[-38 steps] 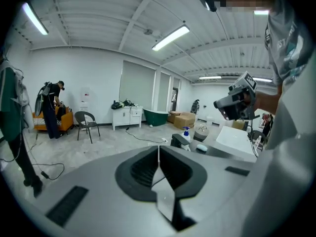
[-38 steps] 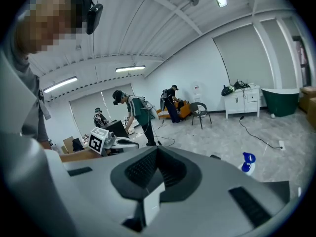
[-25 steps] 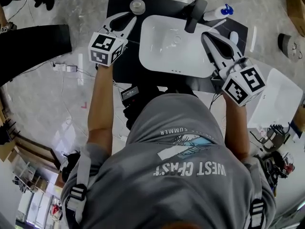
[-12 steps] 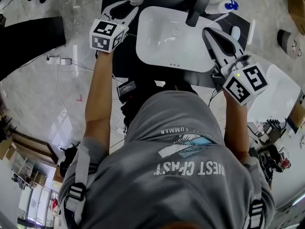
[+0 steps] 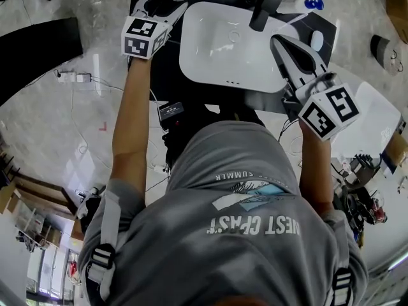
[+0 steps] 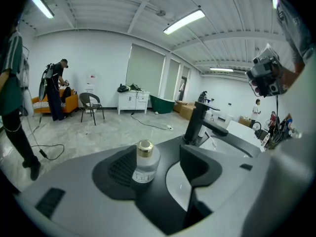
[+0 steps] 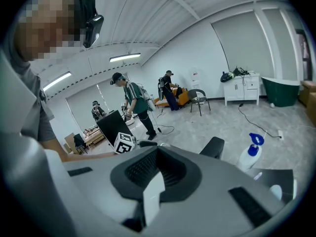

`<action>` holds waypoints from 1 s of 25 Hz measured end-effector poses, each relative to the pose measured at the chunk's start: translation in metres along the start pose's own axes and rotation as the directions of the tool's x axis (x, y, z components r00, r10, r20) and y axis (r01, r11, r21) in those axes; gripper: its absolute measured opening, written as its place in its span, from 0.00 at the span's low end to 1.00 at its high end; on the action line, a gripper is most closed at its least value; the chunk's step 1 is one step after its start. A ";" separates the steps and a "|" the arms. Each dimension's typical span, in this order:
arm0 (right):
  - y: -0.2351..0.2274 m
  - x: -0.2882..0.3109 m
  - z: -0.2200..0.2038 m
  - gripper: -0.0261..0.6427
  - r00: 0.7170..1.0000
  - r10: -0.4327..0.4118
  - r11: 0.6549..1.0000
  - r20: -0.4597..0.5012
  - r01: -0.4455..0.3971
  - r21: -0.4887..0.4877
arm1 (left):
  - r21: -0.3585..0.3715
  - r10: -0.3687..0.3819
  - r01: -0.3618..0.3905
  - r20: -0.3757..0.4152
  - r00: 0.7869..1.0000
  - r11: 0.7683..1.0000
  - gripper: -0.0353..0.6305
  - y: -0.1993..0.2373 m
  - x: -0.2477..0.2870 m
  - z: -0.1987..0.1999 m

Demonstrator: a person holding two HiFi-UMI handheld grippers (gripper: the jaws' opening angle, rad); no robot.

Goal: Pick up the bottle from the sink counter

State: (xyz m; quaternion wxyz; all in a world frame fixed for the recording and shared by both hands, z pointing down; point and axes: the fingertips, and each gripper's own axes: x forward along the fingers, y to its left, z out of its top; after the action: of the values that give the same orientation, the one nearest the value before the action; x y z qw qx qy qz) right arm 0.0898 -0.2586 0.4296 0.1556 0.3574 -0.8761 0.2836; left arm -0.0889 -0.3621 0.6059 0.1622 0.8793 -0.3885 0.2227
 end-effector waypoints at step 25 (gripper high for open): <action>-0.019 0.018 -0.025 0.04 0.998 -0.018 0.998 -0.061 0.022 0.063 | 0.018 0.050 -0.051 0.028 0.998 0.999 0.61 0.030 0.068 -0.014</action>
State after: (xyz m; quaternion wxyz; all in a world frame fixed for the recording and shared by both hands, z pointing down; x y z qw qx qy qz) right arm 0.0925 -0.2641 0.4653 0.1734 0.3621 -0.8581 0.3203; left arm -0.0749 -0.4162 0.6564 0.1429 0.8737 -0.4106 0.2181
